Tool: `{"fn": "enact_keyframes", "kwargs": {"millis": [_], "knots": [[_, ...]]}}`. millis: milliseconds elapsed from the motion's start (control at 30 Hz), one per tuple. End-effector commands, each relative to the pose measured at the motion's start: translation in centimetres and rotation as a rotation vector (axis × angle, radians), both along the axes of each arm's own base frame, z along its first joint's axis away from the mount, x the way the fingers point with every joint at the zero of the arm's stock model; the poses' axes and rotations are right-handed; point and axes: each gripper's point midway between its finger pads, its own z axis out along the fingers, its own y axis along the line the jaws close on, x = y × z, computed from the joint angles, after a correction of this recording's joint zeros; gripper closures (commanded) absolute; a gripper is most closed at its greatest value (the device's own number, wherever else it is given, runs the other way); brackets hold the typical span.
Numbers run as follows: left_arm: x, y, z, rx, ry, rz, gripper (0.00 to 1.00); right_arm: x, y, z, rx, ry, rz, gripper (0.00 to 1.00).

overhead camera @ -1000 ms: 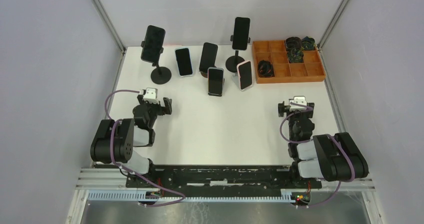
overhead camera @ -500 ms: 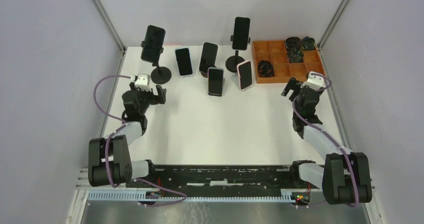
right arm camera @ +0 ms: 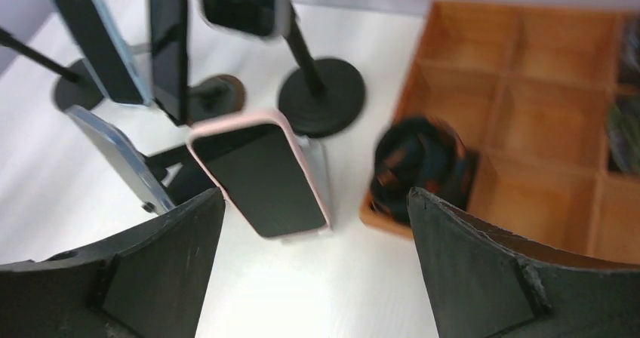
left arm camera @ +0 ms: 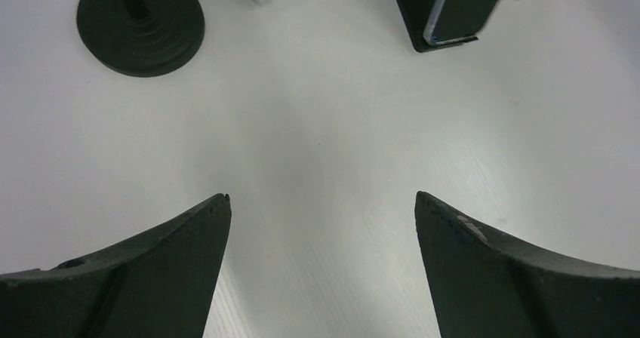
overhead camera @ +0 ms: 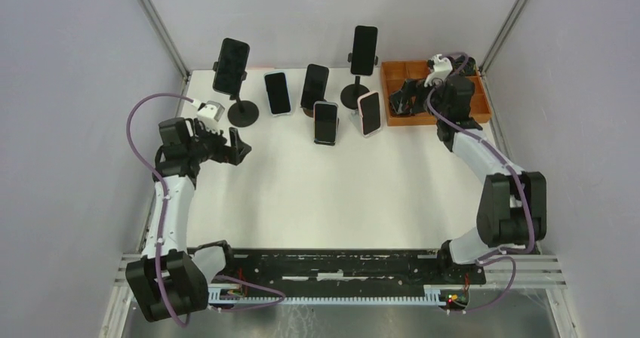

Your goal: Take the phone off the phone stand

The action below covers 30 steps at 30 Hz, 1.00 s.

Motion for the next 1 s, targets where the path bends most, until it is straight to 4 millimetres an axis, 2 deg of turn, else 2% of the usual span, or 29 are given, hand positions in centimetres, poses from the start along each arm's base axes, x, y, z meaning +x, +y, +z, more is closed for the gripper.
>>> {"fn": "enact_keyframes", "kwargs": {"millis": [0,100,233,367,400,600,867,967], "knots": [[-3.0,-2.2,2.5,-0.037,0.055,-0.149,0.04,1.2,4.8,2.9,0.028,-0.062,0.304,0.02],[-3.6,-2.5,3.2,-0.024,0.058,-0.197,0.04,1.9,7.3,2.5,0.039,-0.045,0.426,0.02],[-3.9,-3.2,4.0,-0.044,0.084,-0.255,0.04,2.4,9.2,0.5,0.025,-0.002,0.546,0.02],[-4.1,-4.3,4.4,-0.099,0.103,-0.328,0.04,3.5,9.1,-1.5,-0.005,0.027,0.562,0.02],[-4.1,-4.5,4.5,-0.108,0.104,-0.345,0.01,3.6,9.2,-2.0,-0.020,0.024,0.574,0.02],[-4.3,-5.7,4.6,-0.092,0.101,-0.419,0.00,3.6,9.3,-4.5,-0.028,0.042,0.615,0.02],[-4.9,-6.4,4.4,-0.049,0.118,-0.472,0.00,4.7,10.5,-5.3,0.027,0.034,0.681,0.02],[-4.9,-6.7,4.5,-0.056,0.119,-0.485,0.00,4.5,11.1,-5.9,0.069,0.047,0.716,0.04]]}}
